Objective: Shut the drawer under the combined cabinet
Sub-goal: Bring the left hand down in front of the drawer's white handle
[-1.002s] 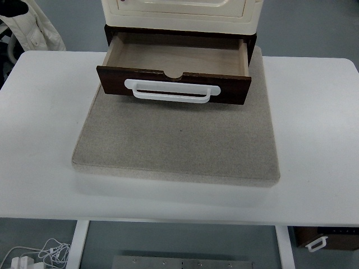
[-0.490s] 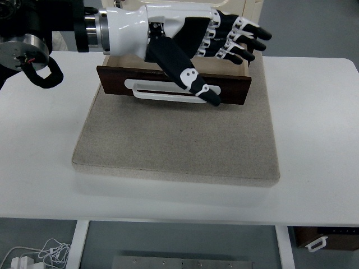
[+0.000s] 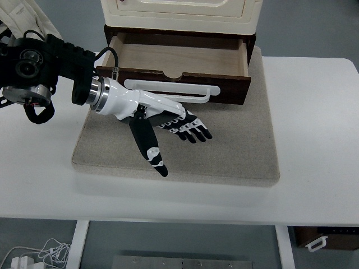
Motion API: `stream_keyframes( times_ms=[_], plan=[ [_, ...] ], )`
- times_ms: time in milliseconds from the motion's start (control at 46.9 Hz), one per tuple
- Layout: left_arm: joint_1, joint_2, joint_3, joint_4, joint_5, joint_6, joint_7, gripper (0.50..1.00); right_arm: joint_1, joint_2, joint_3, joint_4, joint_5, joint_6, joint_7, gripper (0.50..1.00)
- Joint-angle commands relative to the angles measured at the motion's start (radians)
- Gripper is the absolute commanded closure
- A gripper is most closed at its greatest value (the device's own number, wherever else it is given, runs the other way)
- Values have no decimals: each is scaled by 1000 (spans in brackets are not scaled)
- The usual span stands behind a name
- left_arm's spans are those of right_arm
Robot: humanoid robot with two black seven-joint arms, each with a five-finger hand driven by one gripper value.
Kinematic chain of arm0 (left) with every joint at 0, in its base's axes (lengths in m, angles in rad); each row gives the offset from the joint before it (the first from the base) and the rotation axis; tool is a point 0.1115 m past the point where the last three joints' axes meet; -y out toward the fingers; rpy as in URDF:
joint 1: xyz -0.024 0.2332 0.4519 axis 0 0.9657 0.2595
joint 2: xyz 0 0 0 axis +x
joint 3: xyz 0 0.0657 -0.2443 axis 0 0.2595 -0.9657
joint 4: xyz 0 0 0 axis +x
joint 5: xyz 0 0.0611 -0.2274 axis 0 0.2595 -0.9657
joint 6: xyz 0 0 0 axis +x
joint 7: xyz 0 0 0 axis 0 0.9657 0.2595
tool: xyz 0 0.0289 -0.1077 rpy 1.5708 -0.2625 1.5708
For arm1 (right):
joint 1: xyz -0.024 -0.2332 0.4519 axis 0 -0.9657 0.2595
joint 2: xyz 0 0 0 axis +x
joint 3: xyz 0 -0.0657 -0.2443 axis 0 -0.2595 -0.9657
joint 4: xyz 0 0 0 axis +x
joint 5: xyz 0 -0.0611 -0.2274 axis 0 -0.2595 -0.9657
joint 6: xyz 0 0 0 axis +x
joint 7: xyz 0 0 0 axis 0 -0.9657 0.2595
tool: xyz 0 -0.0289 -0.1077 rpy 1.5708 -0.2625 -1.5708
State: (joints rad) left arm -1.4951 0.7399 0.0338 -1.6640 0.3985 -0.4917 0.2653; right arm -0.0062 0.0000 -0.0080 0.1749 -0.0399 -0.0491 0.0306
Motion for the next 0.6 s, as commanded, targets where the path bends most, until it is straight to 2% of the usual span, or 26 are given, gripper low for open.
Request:
stream_keyframes(
  times_ms=[0, 149, 320, 575],
  plan=[
    [1, -1, 23, 4, 3, -2, 35, 500, 0, 0, 0, 0, 0, 0, 0, 548],
    [-1, -5, 24, 21, 6, 4, 114, 500, 0, 0, 0, 0, 0, 0, 0, 548],
    [-5, -22, 15, 64, 6, 5, 170, 500, 0, 0, 0, 0, 0, 0, 0, 548],
    [-39, -65, 15, 122, 8, 21, 218, 500, 0, 0, 0, 0, 0, 0, 0, 548]
  ],
)
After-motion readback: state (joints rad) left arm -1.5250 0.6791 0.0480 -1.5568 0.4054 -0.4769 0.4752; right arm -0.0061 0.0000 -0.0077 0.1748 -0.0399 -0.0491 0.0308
